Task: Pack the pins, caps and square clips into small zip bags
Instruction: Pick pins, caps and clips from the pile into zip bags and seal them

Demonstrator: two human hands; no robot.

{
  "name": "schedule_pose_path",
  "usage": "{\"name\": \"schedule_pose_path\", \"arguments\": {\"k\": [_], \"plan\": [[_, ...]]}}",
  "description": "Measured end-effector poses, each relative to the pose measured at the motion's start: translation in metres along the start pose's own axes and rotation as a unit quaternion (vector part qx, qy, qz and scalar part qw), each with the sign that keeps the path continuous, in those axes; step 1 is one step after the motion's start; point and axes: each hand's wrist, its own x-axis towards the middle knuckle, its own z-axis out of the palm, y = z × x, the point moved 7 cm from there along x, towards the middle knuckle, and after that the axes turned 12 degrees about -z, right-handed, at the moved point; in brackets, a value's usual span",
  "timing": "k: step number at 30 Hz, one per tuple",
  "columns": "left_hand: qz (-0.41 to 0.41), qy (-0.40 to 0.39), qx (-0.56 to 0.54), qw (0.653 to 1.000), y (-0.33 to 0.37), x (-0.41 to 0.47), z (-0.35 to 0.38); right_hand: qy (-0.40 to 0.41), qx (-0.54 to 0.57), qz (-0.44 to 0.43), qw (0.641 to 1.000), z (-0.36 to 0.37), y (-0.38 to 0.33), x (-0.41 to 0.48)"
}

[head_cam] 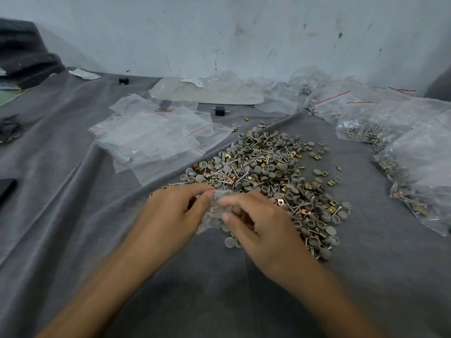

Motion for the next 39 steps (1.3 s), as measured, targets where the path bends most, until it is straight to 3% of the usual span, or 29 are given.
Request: {"name": "schedule_pose_path", "arguments": {"k": [2, 7, 13, 18, 24, 29, 32, 35, 39], "plan": [[-0.001, -0.004, -0.016, 1.000, -0.001, 0.001, 0.001, -0.030, -0.052, 0.003, 0.998, 0.007, 0.002, -0.001], [-0.012, -0.008, -0.053, 0.998, -0.009, 0.005, -0.002, -0.050, -0.064, 0.012, 0.997, 0.004, 0.003, -0.003], [-0.054, -0.069, -0.147, 0.985, -0.017, 0.010, 0.002, -0.086, -0.024, -0.017, 0.996, 0.008, -0.002, 0.001], [-0.079, -0.130, -0.201, 0.968, -0.015, 0.008, 0.006, -0.168, -0.054, -0.014, 0.984, 0.020, 0.003, -0.005], [-0.132, -0.127, -0.242, 0.953, -0.027, 0.012, -0.003, -0.072, -0.043, -0.039, 0.996, 0.004, -0.008, 0.000], [-0.168, -0.166, -0.294, 0.926, -0.023, 0.007, 0.003, -0.140, -0.032, -0.048, 0.988, 0.017, -0.012, -0.001], [-0.156, -0.207, -0.299, 0.918, -0.015, 0.003, 0.004, -0.181, -0.041, -0.042, 0.982, 0.025, -0.010, -0.004], [-0.138, -0.217, -0.300, 0.919, -0.011, 0.004, 0.002, -0.169, -0.050, -0.023, 0.984, 0.021, -0.003, -0.003], [-0.102, -0.199, -0.235, 0.946, -0.012, 0.004, -0.002, -0.173, -0.065, -0.021, 0.982, 0.020, -0.003, -0.006]]}}
